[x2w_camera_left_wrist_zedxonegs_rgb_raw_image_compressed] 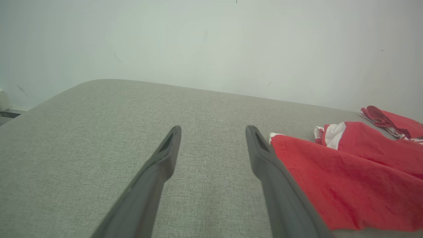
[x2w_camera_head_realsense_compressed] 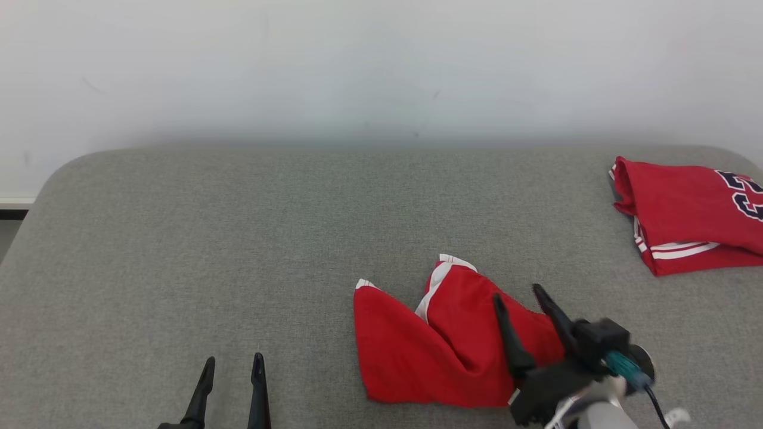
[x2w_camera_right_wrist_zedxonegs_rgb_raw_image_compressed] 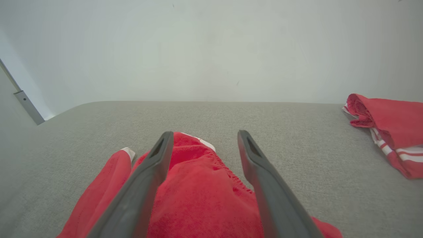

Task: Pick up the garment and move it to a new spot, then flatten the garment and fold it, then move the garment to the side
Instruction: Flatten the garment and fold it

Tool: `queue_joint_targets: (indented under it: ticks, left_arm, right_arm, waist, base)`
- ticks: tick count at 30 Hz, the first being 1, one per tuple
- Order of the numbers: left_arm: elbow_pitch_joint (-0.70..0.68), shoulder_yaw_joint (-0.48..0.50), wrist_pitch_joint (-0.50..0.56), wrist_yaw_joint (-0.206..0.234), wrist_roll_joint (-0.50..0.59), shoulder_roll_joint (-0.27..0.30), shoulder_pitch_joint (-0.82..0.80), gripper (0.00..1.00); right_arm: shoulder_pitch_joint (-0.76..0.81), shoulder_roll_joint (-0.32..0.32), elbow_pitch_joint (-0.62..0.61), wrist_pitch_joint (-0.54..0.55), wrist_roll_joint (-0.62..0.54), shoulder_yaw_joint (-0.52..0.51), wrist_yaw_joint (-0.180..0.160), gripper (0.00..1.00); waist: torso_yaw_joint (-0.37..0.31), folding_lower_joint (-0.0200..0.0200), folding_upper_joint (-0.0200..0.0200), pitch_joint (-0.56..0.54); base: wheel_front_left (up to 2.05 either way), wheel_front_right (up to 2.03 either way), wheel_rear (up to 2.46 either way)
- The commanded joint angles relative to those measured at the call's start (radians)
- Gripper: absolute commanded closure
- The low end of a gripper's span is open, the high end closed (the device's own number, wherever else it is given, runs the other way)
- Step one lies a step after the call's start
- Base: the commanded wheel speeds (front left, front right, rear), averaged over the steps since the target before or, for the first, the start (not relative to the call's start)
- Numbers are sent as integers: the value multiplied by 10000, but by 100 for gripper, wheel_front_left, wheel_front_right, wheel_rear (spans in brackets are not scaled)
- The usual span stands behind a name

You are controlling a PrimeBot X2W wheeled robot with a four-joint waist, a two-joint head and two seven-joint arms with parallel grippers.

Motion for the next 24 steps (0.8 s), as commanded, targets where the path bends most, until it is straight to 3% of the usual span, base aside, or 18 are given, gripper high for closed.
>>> queue_joint_targets:
  ticks: [1, 7, 19, 20, 21, 22, 24]
  left_arm:
    - [47, -22, -30, -62, 60, -9, 166, 0]
    - [74, -109, -30, -25, 31, -9, 148, 0]
    - [60, -197, -29, 19, -133, -9, 216, 0]
    - [46, -191, -29, 36, -143, -9, 222, 0]
    - [34, -187, -29, 53, -161, -9, 222, 0]
    - [29, -198, -29, 64, -172, -9, 212, 0]
    - [21, -240, -29, 85, -196, -9, 149, 0]
  right_arm:
    - [-520, -83, 340, 189, 180, 299, -27, 0]
    - [-2174, -374, 1908, 1203, 806, 1621, -27, 0]
    - [-3653, -795, 4674, 3601, 1345, 2835, -27, 0]
    - [-3697, -785, 4788, 3697, 1434, 2928, -27, 12]
    - [-3740, -790, 4871, 3788, 1486, 3041, -27, 62]
    - [-3776, -796, 4936, 3855, 1594, 3134, -27, 100]
    - [-3924, -826, 4937, 3687, 1702, 3283, -27, 100]
  waist:
    - [99, 0, -1, -50]
    - [417, 0, -1, -92]
    - [791, 0, -1, -69]
    - [788, 0, -1, -46]
    - [777, 0, -1, -17]
    - [770, 0, -1, 6]
    - [768, 0, -1, 68]
  base:
    - [0, 0, 0]
    - [0, 0, 0]
    - [0, 0, 0]
    - [0, 0, 0]
    - [0, 0, 0]
    - [0, 0, 0]
    - [0, 0, 0]
